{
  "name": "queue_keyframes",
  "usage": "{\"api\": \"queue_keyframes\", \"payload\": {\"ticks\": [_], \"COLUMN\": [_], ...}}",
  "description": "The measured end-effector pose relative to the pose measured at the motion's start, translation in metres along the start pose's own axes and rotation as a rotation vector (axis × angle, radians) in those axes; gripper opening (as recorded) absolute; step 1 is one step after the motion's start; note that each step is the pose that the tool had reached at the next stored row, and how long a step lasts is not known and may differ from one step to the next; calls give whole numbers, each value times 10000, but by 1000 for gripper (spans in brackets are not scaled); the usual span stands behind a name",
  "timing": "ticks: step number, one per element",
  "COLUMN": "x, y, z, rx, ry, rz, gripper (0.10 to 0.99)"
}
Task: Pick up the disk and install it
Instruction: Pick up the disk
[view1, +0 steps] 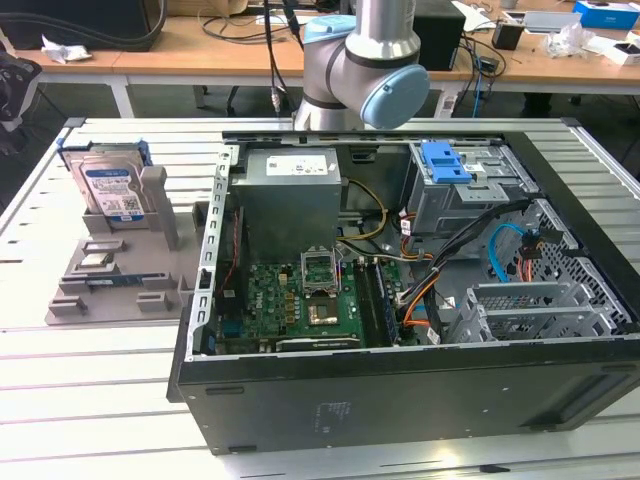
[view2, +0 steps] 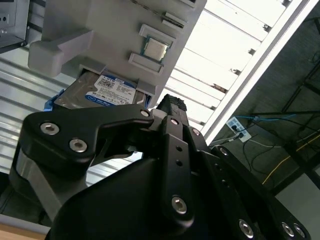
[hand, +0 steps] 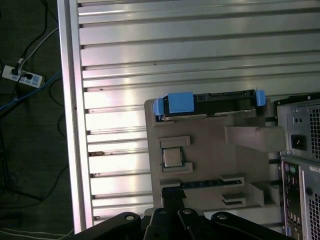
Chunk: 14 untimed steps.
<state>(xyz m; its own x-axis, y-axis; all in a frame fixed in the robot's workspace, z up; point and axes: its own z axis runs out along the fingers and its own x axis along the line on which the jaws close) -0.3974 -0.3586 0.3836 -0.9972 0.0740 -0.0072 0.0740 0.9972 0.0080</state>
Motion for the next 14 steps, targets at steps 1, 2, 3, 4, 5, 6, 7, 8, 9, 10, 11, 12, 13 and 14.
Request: {"api": "queue_keyframes", "payload": {"ticks": [1, 2, 3, 4, 5, 6, 7, 8, 9, 10, 11, 12, 13, 14], "x": [0, 0, -1, -1, -1, -1, -3, -2, -1, -1, -1, -1, -1, -1], "y": [0, 0, 0, 0, 0, 1, 1, 0, 1, 1, 1, 1, 1, 1], "z": [0, 0, 0, 0, 0, 1, 1, 1, 0, 0, 0, 0, 0, 0], "rx": [0, 0, 0, 0, 0, 7, 24, 27, 26, 24, 22, 20, 18, 14], "ry": [0, 0, 0, 0, 0, -1, -3, -2, 2, 3, 4, 7, 8, 13], "rz": [0, 0, 0, 0, 0, -9, -52, -200, -606, -856, -1030, -1335, -1629, -2230], "gripper": [102, 102, 102, 102, 102, 102, 102, 102, 102, 102, 102, 102, 102, 102]}}
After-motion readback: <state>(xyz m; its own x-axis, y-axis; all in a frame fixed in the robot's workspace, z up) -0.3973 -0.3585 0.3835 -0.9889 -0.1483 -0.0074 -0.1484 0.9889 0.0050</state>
